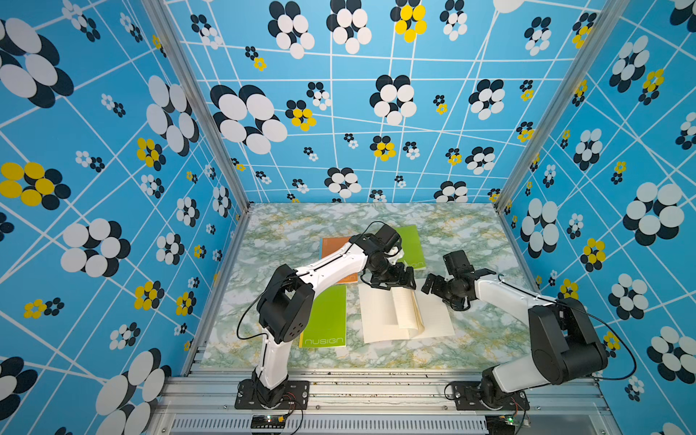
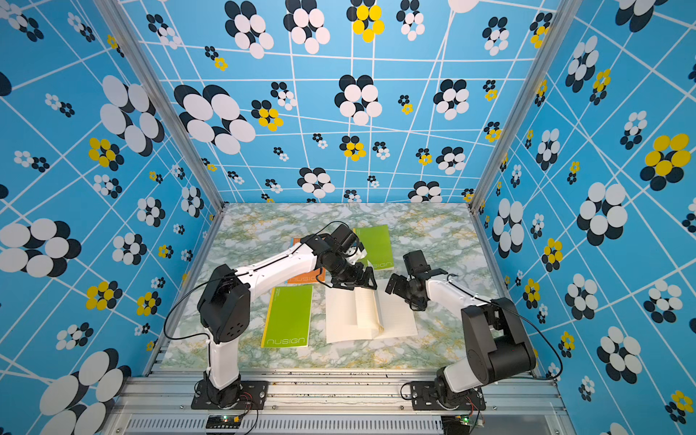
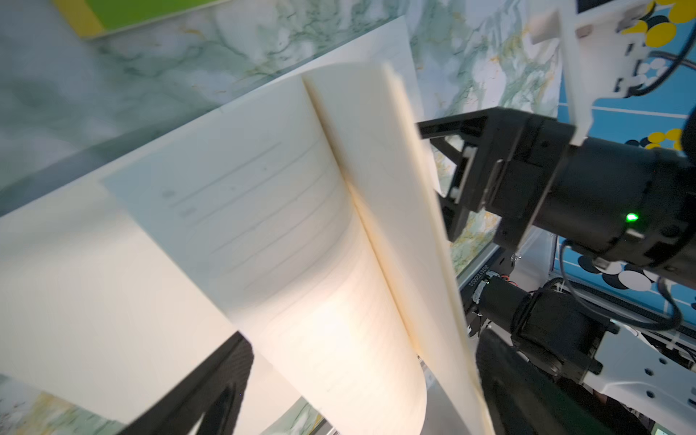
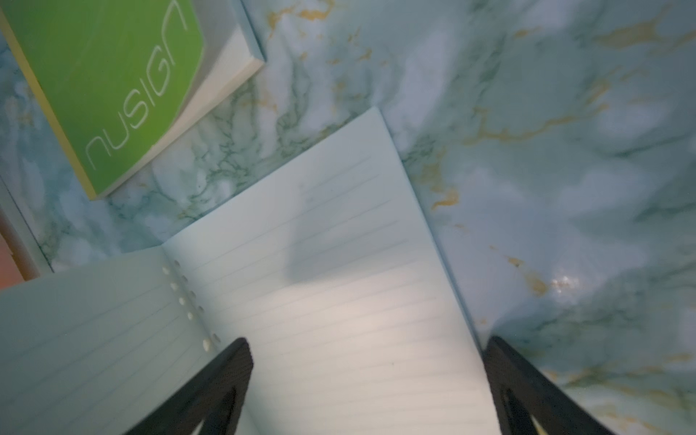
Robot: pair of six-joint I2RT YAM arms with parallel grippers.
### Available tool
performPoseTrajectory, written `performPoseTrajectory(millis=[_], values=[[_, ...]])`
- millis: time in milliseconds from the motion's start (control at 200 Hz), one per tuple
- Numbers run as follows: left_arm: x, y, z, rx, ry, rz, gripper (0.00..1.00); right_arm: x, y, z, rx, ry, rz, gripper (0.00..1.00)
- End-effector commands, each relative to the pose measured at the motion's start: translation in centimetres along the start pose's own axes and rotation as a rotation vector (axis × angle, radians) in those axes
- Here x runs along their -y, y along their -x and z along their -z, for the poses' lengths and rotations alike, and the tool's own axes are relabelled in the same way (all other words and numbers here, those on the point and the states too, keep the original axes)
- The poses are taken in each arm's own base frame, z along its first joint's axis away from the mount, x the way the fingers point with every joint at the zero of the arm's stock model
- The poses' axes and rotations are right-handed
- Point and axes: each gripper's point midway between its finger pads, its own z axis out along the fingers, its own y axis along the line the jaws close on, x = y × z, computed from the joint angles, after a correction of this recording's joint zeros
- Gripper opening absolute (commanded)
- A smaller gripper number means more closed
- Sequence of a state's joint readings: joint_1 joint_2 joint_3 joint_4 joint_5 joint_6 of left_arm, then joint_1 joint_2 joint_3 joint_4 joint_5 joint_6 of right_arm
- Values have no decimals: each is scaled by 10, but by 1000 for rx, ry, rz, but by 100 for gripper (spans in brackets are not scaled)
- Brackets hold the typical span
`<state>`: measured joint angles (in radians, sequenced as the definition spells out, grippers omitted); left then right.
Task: Close the notebook
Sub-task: Close the notebook at the center of the board.
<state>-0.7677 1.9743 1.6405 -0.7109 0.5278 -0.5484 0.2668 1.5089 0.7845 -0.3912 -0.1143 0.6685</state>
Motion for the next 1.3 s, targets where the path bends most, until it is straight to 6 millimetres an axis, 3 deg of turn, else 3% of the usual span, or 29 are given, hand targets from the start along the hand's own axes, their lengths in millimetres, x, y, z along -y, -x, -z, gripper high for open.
performPoseTrajectory(millis=[0,125,280,390,535,640,755,879,1294], values=[[17,2,-8,-23,-32,-54,95,36,-24,3,-92,-113,-49,99],[27,4,-18,-39,-46,-73,95,60,-7,29,-10,-161,-103,99],[37,9,-15,-28,-57,-109,95,89,7,57,78,-212,-178,99],[32,12,-4,-8,-34,-135,95,92,14,69,128,-220,-181,99],[6,16,15,34,9,-124,95,69,21,68,134,-92,-172,99],[-23,16,28,42,35,-63,95,47,21,59,87,9,-154,99],[-55,11,40,39,68,-6,95,38,20,51,60,15,-115,99],[-77,3,51,26,87,28,95,28,17,43,32,34,-82,99],[-118,-34,32,-79,124,103,96,-13,7,33,-13,125,24,99]])
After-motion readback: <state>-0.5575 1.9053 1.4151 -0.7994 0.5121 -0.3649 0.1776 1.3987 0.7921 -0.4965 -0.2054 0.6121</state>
